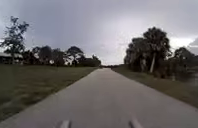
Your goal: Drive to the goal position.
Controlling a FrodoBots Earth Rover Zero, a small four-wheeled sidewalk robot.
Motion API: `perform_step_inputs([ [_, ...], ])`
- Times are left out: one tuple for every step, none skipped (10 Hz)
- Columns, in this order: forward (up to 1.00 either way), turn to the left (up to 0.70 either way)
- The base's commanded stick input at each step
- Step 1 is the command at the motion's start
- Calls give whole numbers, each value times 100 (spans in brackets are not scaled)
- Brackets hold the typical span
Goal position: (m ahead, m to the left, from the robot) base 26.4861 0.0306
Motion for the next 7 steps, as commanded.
perform_step_inputs([
  [100, 0],
  [100, 0],
  [100, 0],
  [100, 0],
  [100, 0],
  [100, 0],
  [100, 0],
])
